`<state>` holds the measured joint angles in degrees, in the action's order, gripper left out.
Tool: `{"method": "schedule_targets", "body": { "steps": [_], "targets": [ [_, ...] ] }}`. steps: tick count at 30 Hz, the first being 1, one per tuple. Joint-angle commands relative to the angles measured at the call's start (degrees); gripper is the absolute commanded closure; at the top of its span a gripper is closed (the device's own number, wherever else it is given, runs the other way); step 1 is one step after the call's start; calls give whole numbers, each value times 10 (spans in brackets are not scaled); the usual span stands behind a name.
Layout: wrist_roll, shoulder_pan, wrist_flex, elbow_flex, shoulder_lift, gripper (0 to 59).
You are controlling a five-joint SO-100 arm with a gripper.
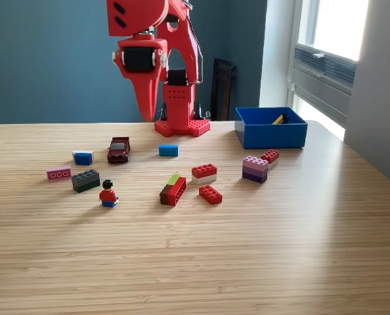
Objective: Grasp a lego block and put it in the bin.
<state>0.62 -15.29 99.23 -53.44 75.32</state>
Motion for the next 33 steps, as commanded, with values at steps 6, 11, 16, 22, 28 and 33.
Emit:
{"method": "schedule_targets", "body": {
  "steps": [6, 11, 16, 22, 28, 33],
  "targets": [
    [53, -69, 15, -42, 19, 585],
    [51, -80, 12, -182, 22, 585],
    [11, -116, -15, -216, 48, 582],
    [13, -175, -101, -275, 140, 433],
    [7, -221, -177, -388, 246, 330],
    [12, -248, -186, -466, 329, 350]
  ]
}}
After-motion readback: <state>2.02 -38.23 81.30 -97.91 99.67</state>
